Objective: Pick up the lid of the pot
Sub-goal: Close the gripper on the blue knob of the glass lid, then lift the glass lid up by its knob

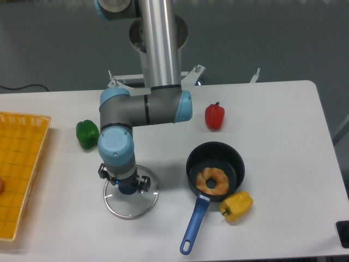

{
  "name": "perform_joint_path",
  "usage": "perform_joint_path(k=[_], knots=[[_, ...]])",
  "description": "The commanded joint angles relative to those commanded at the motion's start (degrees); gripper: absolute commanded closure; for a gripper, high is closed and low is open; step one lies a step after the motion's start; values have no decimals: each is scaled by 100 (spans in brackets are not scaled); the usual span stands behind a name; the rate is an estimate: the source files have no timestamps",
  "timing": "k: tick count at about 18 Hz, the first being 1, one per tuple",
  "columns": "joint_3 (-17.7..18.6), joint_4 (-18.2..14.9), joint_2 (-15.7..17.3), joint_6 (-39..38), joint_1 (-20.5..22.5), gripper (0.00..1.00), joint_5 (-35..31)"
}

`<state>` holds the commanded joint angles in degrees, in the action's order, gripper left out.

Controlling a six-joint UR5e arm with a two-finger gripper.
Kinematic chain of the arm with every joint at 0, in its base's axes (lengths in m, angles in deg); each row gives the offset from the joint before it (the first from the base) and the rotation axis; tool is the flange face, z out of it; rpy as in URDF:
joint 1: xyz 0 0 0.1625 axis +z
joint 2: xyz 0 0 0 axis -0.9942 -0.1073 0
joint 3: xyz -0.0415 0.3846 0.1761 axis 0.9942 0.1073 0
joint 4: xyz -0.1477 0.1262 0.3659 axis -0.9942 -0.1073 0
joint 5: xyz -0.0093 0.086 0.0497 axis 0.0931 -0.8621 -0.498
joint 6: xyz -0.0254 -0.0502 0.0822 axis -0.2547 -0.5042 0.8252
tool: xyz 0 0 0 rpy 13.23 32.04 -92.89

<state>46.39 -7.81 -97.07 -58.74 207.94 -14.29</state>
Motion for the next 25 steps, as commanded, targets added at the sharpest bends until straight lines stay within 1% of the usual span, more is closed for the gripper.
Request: perform_joint_path(k=[2, 4, 8, 11, 12, 17, 19, 20, 22, 25], knots=[[-9, 0, -9, 26, 0, 29, 0], [-9, 0, 0, 61, 0, 30, 9], [-9, 0, 0, 88, 0, 38, 9], [-35, 0, 9, 97, 9, 39, 26], [-61, 0, 0, 97, 9, 41, 26], [-237, -61, 26, 114, 35, 42, 35], [-290, -79, 114, 315, 70, 42, 18], [-299, -114, 184, 534, 79, 43, 0], [-325, -333, 360, 1096, 193, 45, 9], [-404, -711, 475, 1519, 316, 46, 0]])
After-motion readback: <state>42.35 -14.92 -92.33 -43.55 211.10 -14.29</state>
